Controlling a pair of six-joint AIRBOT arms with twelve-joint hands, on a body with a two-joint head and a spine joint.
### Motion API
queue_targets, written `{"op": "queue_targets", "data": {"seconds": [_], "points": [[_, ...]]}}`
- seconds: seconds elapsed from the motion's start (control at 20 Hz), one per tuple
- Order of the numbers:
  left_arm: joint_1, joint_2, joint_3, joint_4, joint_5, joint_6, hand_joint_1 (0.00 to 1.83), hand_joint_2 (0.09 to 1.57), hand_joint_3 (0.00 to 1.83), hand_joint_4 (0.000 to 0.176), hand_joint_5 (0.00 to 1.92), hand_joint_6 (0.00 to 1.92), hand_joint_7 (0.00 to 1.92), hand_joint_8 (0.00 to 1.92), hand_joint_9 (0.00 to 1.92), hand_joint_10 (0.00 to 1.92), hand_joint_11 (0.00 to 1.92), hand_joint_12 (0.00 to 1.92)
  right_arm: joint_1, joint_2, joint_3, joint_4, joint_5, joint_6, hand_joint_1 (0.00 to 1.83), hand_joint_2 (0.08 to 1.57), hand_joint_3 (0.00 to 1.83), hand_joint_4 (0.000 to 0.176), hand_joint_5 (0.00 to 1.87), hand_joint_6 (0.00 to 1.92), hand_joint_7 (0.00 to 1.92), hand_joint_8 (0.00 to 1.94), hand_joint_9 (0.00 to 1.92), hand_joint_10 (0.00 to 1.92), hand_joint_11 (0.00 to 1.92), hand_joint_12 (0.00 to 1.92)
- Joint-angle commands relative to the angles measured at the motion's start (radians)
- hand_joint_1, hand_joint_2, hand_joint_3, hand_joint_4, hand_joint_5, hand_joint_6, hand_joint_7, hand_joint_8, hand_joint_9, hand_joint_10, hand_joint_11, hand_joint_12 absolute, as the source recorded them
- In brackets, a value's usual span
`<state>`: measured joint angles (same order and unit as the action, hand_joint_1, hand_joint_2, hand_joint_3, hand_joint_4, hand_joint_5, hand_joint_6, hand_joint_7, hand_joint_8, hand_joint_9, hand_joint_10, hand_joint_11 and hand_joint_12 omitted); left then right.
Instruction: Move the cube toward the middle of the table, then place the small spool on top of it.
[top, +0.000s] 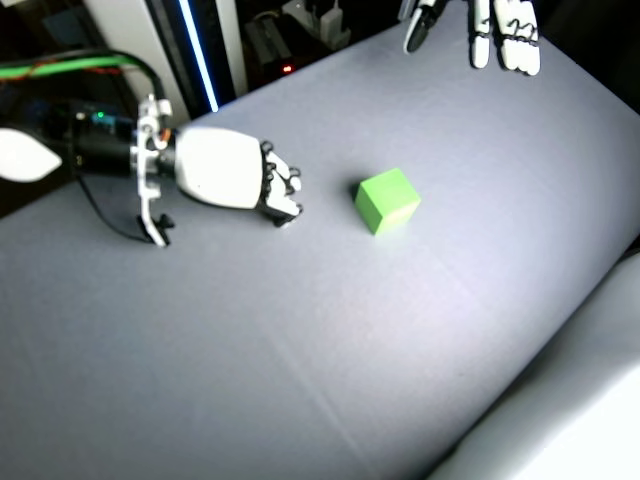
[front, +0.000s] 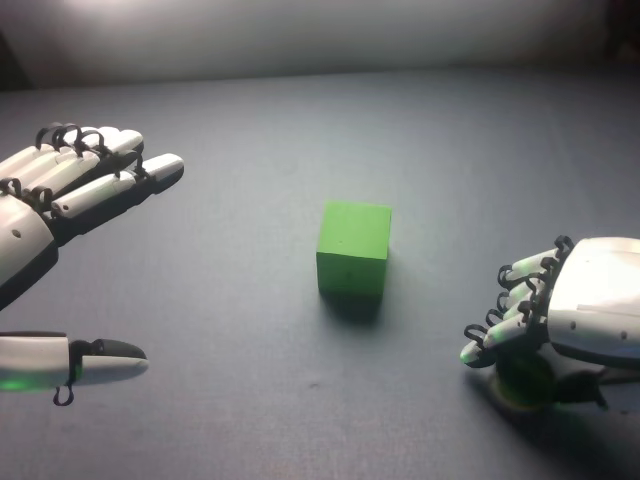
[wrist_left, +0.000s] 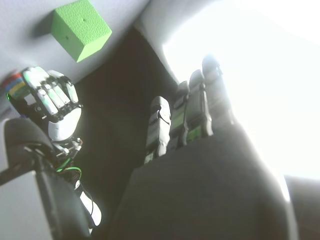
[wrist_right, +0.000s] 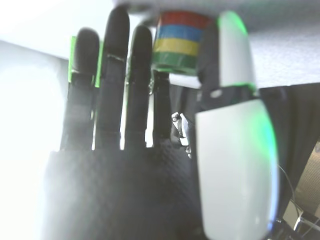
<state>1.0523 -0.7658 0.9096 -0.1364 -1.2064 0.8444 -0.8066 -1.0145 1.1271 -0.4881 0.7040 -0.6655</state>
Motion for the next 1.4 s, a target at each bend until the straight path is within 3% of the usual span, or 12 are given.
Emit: {"op": "queue_targets", "data": {"seconds": [0.0, 0.05, 0.35, 0.45, 0.6, 0.8, 0.95, 1.05, 1.15, 1.2, 1.25, 1.35], "points": [[-0.003, 0.008, -0.001, -0.009, -0.129, 0.001, 0.71, 0.89, 0.0, 0.14, 0.09, 0.01, 0.02, 0.0, 0.0, 0.0, 0.07, 0.05, 0.012, -0.003, 0.006, 0.023, 0.087, 0.001, 1.36, 1.1, 0.0, 0.0, 0.86, 0.01, 0.98, 1.01, 0.87, 0.95, 0.58, 1.37], [-0.003, 0.008, -0.001, -0.009, -0.129, 0.001, 0.71, 0.89, 0.0, 0.132, 0.1, 0.01, 0.03, 0.01, 0.0, 0.0, 0.07, 0.05, 0.017, -0.003, 0.008, 0.023, 0.087, 0.001, 1.37, 1.15, 0.0, 0.0, 0.77, 1.02, 0.96, 1.05, 0.88, 1.34, 0.56, 1.32], [0.004, 0.008, -0.001, -0.012, -0.133, 0.001, 0.72, 0.89, 0.0, 0.127, 0.12, 0.01, 0.04, 0.01, 0.0, 0.0, 0.07, 0.06, 0.088, -0.003, 0.03, 0.038, 0.109, 0.001, 1.25, 1.12, 0.0, 0.0, 0.9, 0.94, 1.04, 1.07, 0.96, 1.12, 0.76, 1.49], [0.005, 0.007, -0.001, -0.013, -0.133, 0.001, 0.72, 0.88, 0.0, 0.13, 0.14, 0.01, 0.06, 0.01, 0.03, 0.01, 0.08, 0.07, 0.101, -0.003, 0.044, 0.079, 0.151, 0.001, 1.37, 1.11, 0.0, 0.0, 0.89, 0.98, 1.01, 0.94, 0.94, 1.23, 0.72, 1.23], [0.005, 0.005, 0.0, -0.013, -0.132, 0.001, 0.71, 0.87, 0.0, 0.124, 0.15, 0.01, 0.09, 0.01, 0.05, 0.01, 0.09, 0.08, 0.138, -0.006, 0.061, 0.106, 0.18, 0.001, 1.23, 1.14, 0.0, 0.0, 0.89, 0.99, 0.97, 1.18, 0.84, 1.15, 0.67, 1.6], [0.006, 0.002, 0.001, -0.014, -0.131, 0.001, 0.69, 0.86, 0.0, 0.132, 0.16, 0.01, 0.09, 0.01, 0.05, 0.01, 0.08, 0.08, 0.186, -0.039, 0.089, 0.108, 0.18, -0.004, 1.38, 1.09, 0.0, 0.0, 0.9, 1.12, 1.13, 0.64, 0.97, 1.08, 0.75, 0.92], [0.006, 0.0, 0.003, -0.014, -0.128, 0.001, 0.69, 0.86, 0.0, 0.126, 0.15, 0.0, 0.09, 0.0, 0.04, 0.0, 0.05, 0.07, 0.215, -0.069, 0.117, 0.114, 0.18, -0.004, 1.38, 1.1, 0.0, 0.0, 0.95, 0.99, 1.04, 0.8, 0.92, 1.21, 0.67, 1.16], [0.006, 0.0, 0.004, -0.014, -0.126, 0.0, 0.69, 0.86, 0.0, 0.128, 0.15, 0.0, 0.08, 0.0, 0.04, 0.0, 0.04, 0.07, 0.252, -0.099, 0.142, 0.115, 0.174, -0.004, 1.23, 1.11, 0.0, 0.001, 1.01, 0.98, 0.99, 0.94, 0.89, 0.64, 0.45, 1.36], [0.006, 0.0, 0.004, -0.014, -0.125, 0.0, 0.69, 0.87, 0.0, 0.119, 0.14, 0.0, 0.07, 0.0, 0.03, 0.0, 0.04, 0.07, 0.28, -0.125, 0.162, 0.115, 0.167, -0.004, 1.2, 1.15, 0.0, 0.023, 0.88, 1.16, 0.95, 1.02, 0.86, 0.49, 0.31, 1.41], [0.006, 0.0, 0.005, -0.014, -0.125, 0.0, 0.68, 0.86, 0.0, 0.126, 0.14, 0.0, 0.08, 0.0, 0.03, 0.0, 0.03, 0.07, 0.292, -0.138, 0.173, 0.115, 0.163, -0.004, 1.21, 1.14, 0.0, 0.006, 0.87, 1.17, 1.0, 0.97, 0.96, 0.41, 0.45, 1.27], [0.006, -0.002, 0.006, -0.014, -0.122, 0.0, 0.67, 0.86, 0.0, 0.121, 0.15, 0.0, 0.08, 0.0, 0.04, 0.0, 0.04, 0.08, 0.311, -0.16, 0.192, 0.118, 0.152, -0.005, 1.34, 1.1, 0.0, 0.0, 0.96, 1.02, 1.1, 0.76, 0.92, 1.0, 0.55, 1.15], [0.006, -0.003, 0.008, -0.014, -0.119, 0.0, 0.67, 0.86, 0.0, 0.132, 0.14, 0.0, 0.07, 0.0, 0.02, 0.0, 0.02, 0.07, 0.329, -0.183, 0.209, 0.12, 0.139, -0.011, 1.38, 1.07, 0.0, 0.0, 1.01, 0.92, 1.21, 0.55, 0.95, 1.11, 0.57, 1.13]]}}
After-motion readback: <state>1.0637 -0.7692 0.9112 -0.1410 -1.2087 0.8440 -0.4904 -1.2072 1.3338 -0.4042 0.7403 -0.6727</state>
